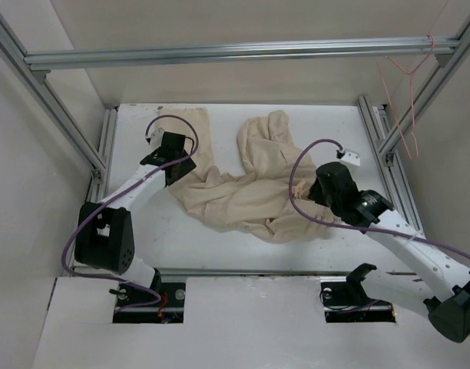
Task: Place the trousers on the hanger
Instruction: Fold the trousers
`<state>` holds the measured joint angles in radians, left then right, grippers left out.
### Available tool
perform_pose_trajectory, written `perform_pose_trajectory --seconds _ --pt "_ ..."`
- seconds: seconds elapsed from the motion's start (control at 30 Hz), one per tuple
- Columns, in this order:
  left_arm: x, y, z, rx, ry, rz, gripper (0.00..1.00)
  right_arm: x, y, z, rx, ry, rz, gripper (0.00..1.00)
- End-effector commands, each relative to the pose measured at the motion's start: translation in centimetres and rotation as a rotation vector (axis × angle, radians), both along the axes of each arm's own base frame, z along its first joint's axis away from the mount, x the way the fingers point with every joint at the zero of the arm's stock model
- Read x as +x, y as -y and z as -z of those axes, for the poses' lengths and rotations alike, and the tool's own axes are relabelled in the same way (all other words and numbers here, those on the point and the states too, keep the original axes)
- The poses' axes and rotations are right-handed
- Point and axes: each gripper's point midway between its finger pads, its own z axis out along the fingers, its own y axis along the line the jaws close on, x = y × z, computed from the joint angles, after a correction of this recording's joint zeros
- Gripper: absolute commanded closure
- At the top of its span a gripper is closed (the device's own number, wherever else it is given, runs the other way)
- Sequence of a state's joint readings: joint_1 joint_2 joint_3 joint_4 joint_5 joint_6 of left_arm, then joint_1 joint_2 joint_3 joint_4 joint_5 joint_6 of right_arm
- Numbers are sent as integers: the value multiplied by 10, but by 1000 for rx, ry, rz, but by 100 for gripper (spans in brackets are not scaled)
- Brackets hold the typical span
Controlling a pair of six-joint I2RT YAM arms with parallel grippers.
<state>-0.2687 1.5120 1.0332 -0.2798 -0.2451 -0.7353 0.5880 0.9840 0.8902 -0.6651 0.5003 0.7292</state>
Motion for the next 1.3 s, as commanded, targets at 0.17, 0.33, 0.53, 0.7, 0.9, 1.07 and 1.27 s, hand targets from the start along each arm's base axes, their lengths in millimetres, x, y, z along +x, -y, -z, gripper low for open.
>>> perform_pose_trajectory --seconds 0.17,0.33,0.53,0.7,0.9,1.07,1.27 --pt "23 -35 6 171 -15 -71 38 -3 24 23 -35 -59 95 23" --pt "52 -53 28 132 -52 -110 37 23 -17 29 -19 -67 -105 61" --pt "64 -51 56 61 -111 -92 63 52 -50 64 -87 -163 -210 31" --pt "61 -49 58 29 -116 -94 90 43 -50 89 -99 -247 -209 31" --pt "60 -67 28 2 -31 -160 95 -5 -53 86 -26 -301 -261 52" --pt "57 -74 16 -9 4 -206 97 -49 -36 93 0 -382 -264 77" --pt "26 -94 -22 -18 92 -290 98 -96 2 69 176 -384 -44 100"
